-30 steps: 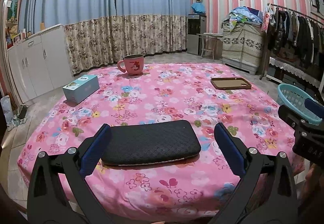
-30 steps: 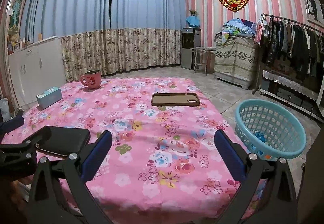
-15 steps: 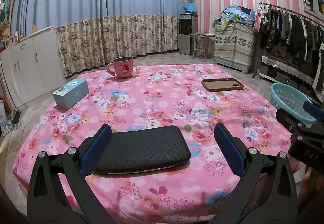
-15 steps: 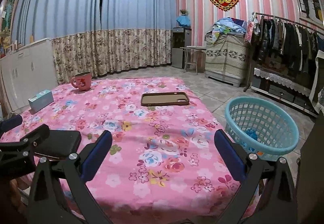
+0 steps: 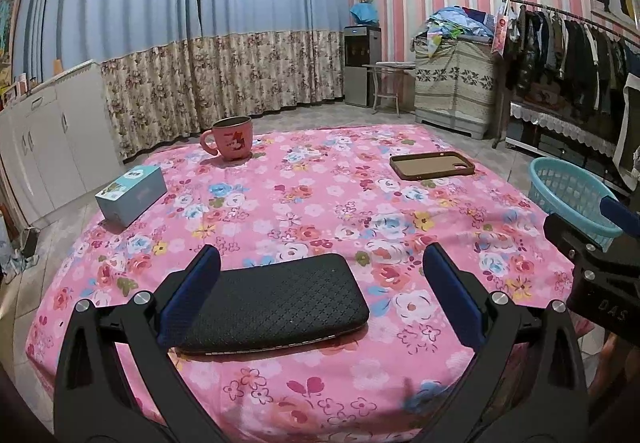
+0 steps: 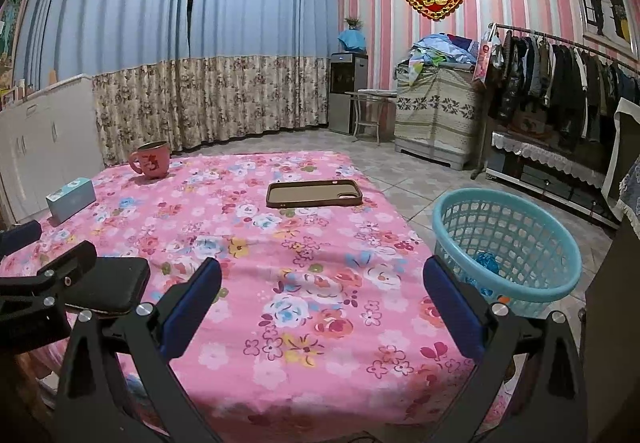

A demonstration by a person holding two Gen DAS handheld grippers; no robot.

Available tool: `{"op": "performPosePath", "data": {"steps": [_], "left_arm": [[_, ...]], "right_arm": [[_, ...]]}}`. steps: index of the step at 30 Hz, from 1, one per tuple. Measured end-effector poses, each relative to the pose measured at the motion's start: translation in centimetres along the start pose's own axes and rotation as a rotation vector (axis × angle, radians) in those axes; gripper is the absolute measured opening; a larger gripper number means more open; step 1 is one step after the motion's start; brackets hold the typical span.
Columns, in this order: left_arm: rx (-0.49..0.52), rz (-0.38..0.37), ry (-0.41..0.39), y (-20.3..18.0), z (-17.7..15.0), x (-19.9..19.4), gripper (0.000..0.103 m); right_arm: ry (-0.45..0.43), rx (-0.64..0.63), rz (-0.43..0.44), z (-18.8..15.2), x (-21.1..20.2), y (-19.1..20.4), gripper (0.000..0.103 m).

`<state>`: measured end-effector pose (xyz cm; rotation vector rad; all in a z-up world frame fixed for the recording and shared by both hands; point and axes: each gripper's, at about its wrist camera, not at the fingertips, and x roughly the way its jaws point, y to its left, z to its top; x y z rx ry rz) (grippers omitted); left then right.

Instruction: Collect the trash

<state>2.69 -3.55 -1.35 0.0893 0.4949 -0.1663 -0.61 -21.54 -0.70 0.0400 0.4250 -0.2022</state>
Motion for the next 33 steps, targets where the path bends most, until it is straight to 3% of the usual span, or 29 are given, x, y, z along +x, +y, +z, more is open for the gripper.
{"op": "performPosePath", "data": {"steps": [33], "left_arm": [[0.011,-0.008,0.002,-0.44,0.05,0.36,0.098]], "right_arm": [[0.007,0.005,0.0,-0.29,-0.07,-0.18,0.099]]}}
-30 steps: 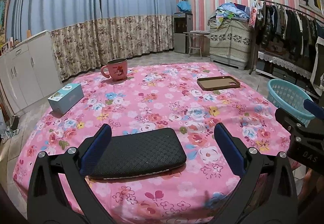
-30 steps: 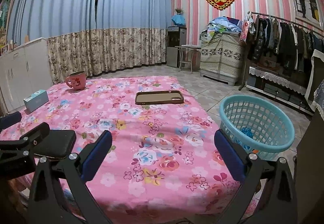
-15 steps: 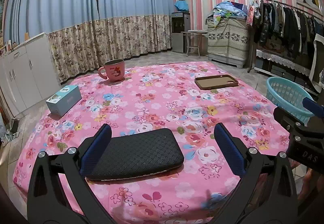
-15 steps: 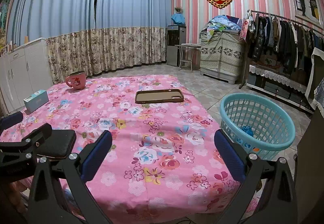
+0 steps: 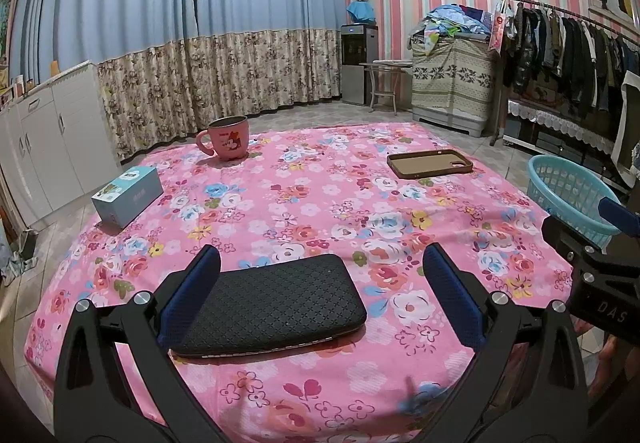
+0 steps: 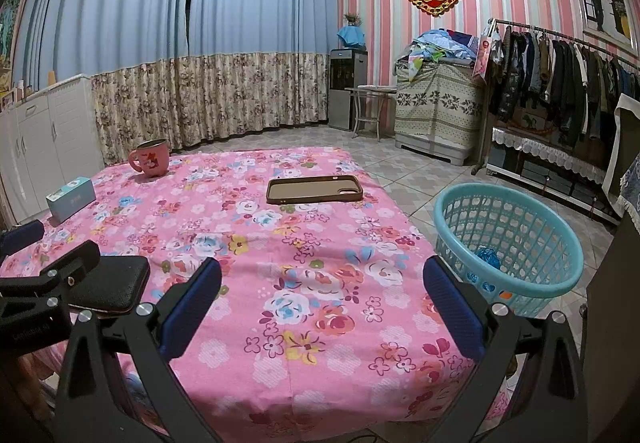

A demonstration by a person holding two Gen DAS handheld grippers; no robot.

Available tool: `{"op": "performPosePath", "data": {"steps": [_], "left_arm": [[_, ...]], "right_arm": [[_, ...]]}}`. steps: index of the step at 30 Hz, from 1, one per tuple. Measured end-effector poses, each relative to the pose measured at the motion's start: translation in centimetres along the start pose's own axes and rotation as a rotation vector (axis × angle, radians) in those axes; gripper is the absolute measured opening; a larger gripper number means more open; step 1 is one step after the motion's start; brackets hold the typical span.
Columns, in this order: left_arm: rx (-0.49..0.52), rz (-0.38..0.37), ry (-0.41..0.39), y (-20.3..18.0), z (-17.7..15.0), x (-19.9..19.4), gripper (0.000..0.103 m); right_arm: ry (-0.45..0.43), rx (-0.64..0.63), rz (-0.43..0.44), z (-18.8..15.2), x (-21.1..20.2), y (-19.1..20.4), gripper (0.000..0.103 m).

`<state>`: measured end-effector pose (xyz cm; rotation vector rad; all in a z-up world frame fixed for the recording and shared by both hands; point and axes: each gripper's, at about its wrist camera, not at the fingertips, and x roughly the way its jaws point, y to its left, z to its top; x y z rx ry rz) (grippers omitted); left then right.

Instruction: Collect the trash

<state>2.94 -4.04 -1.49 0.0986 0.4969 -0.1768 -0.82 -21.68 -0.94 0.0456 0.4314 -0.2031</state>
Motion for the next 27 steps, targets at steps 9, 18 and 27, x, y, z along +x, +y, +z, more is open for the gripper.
{"op": "performPosePath", "data": {"steps": [9,18,27], "left_arm": [[-0.001,-0.001,0.0,0.05,0.0,0.01,0.098],[-0.003,0.002,-0.003,0.08,0.04,-0.15,0.098],[-0.001,0.002,-0.002,0.09,0.02,-0.13,0.098]], "right_arm": [[0.0,0.0,0.0,-0.01,-0.07,-0.04,0.099],[0.001,0.001,0.0,0.11,-0.01,-0.01,0.099],[0.002,0.001,0.0,0.15,-0.01,-0.03,0.099]]}}
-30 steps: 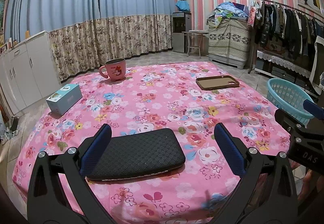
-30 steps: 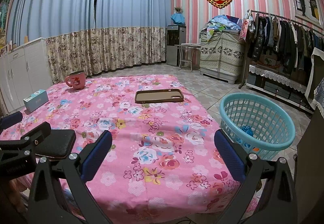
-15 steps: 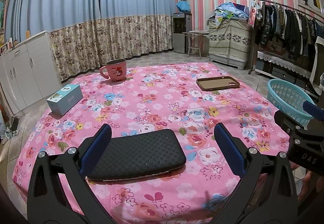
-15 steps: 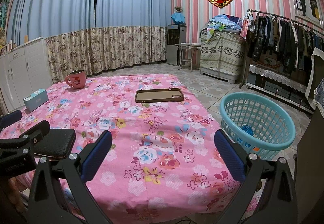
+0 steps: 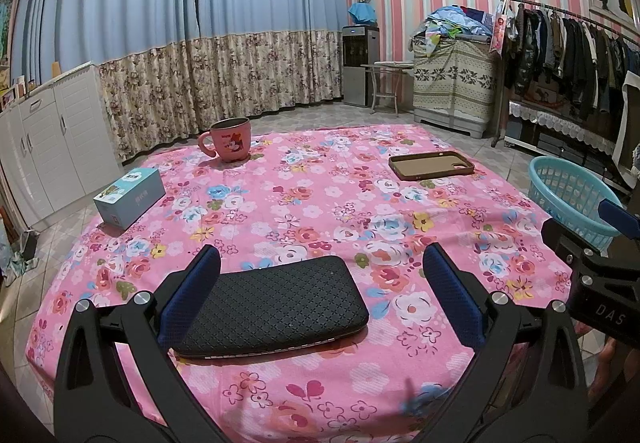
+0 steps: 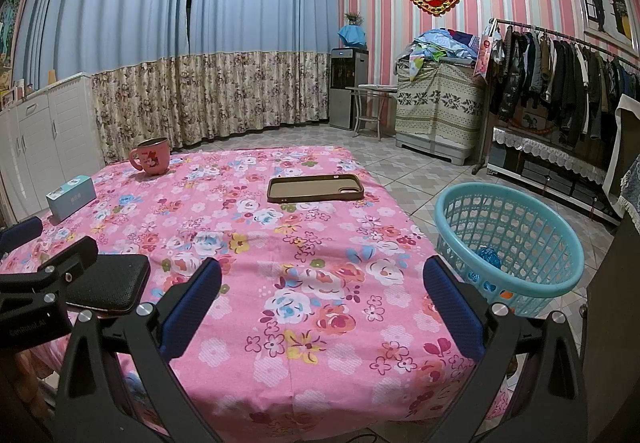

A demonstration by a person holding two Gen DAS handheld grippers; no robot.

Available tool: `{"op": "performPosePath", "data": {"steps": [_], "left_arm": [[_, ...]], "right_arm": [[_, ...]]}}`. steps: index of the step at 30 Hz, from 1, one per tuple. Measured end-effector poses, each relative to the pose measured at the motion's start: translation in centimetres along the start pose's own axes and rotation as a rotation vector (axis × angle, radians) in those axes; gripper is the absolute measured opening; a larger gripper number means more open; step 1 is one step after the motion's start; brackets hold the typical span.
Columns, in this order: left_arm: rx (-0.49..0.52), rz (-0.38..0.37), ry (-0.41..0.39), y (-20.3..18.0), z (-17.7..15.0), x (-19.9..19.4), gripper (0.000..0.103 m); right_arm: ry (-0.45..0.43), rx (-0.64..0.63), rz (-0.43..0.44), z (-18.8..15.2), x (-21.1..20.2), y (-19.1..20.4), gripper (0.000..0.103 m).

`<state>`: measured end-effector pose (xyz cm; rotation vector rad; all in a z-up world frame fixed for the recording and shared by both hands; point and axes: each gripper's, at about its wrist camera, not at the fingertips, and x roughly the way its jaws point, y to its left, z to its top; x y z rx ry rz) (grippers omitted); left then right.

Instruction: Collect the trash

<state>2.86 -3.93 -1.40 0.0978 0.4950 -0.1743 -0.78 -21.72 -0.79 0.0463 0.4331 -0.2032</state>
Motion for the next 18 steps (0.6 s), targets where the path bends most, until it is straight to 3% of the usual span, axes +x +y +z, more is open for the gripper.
{"op": "performPosePath", "data": {"steps": [18], "left_arm": [[-0.001,0.001,0.0,-0.01,-0.03,0.01,0.098]], "right_arm": [[0.001,-0.001,0.0,0.06,-0.07,-0.07,0.099]]}}
